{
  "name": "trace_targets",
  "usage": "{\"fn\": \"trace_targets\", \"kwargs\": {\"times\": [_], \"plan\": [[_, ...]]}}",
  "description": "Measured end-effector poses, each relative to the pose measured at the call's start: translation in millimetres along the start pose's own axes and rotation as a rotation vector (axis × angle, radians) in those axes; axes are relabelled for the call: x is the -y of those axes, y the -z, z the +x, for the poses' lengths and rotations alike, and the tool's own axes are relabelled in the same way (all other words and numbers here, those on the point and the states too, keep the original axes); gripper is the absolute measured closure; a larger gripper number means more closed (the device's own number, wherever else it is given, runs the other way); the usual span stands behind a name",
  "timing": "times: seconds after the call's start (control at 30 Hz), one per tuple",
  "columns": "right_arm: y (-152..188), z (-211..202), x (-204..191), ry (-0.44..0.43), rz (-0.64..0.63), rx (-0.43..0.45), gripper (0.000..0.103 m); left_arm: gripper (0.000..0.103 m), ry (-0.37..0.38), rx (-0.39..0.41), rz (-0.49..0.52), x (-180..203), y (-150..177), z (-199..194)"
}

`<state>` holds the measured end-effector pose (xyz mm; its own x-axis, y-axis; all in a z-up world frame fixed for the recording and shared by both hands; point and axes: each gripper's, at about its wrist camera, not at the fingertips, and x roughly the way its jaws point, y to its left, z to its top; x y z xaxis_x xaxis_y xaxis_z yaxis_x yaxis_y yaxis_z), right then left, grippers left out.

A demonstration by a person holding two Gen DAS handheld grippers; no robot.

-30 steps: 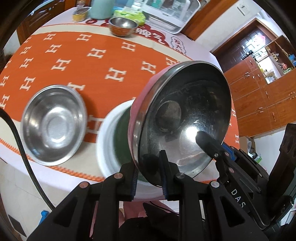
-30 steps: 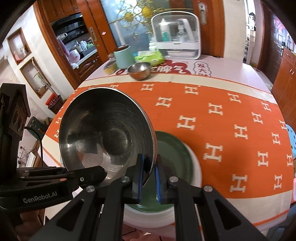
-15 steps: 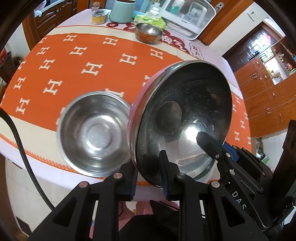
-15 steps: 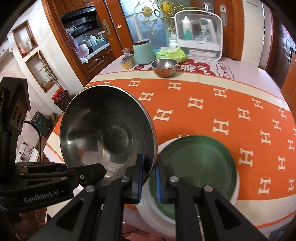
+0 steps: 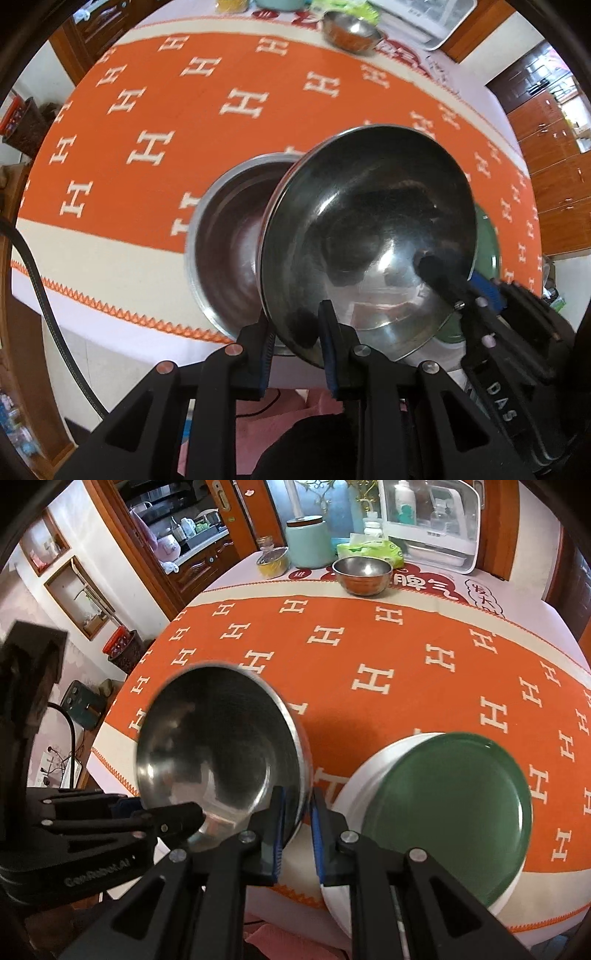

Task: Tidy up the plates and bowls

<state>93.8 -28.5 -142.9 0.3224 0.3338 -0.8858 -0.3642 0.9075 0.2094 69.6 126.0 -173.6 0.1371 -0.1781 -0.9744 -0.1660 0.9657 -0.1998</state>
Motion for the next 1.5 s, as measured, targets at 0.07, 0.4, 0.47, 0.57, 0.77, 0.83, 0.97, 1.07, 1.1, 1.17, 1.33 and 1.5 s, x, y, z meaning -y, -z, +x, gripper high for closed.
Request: {"fn": "trace_targets", "kwargs": {"times": [0.07,0.4,0.47,0.57,0.77,0.83,0.97,1.07,1.1,1.17,1.33,1.5], "plan": [[-0.9,8.5,-5.0,0.003,-0.001,-0.024,0.09,0.082,-0.001,-0.015,-0.003,-7.5,-2.0,4.0],[-3.0,29.5,-11.1,-0.008,0.031,-0.087,0.086,0.082,-0.018,-0.048,-0.009,-26.1,-5.9,11.8],[-3.8,33.3,-12.0,-0.015,0.038,-0.099,0.086,0.082,-0.018,-0.054,-0.016,-28.6,-6.3,12.5],[-5.3,35.5,-12.8,-0.019,0.044,-0.106,0.084,0.082,-0.014,-0.057,-0.027,-33.2,-7.2,14.2],[-6.7,34.9,-16.9,-0.016,0.028,-0.102,0.078,0.082,-0.014,-0.014,-0.021,-35.0,-11.1,7.6],[-7.3,35.9,-16.7,-0.014,0.028,-0.107,0.074,0.082,-0.024,0.007,-0.011,-34.8,-14.0,3.8],[-9.1,32.8,-15.0,-0.011,0.031,-0.099,0.073,0.079,-0.029,0.048,0.006,-33.7,-19.1,-6.3],[-10.9,28.8,-16.3,-0.003,0.017,-0.084,0.065,0.078,-0.027,0.08,0.024,-32.8,-24.2,-15.1],[-11.8,27.1,-16.9,0.003,0.008,-0.078,0.064,0.077,-0.022,0.092,0.029,-32.1,-26.2,-19.6],[-14.7,22.6,-18.7,0.02,-0.016,-0.062,0.063,0.075,-0.011,0.118,0.038,-30.1,-30.3,-29.1],[-23.9,5.9,-24.1,0.077,-0.089,0.003,0.063,0.067,0.006,0.197,0.069,-22.4,-41.2,-56.6],[-38.2,-14.3,-19.8,0.085,-0.099,0.093,0.053,0.052,0.015,0.278,0.103,-13.1,-54.9,-85.7]]}}
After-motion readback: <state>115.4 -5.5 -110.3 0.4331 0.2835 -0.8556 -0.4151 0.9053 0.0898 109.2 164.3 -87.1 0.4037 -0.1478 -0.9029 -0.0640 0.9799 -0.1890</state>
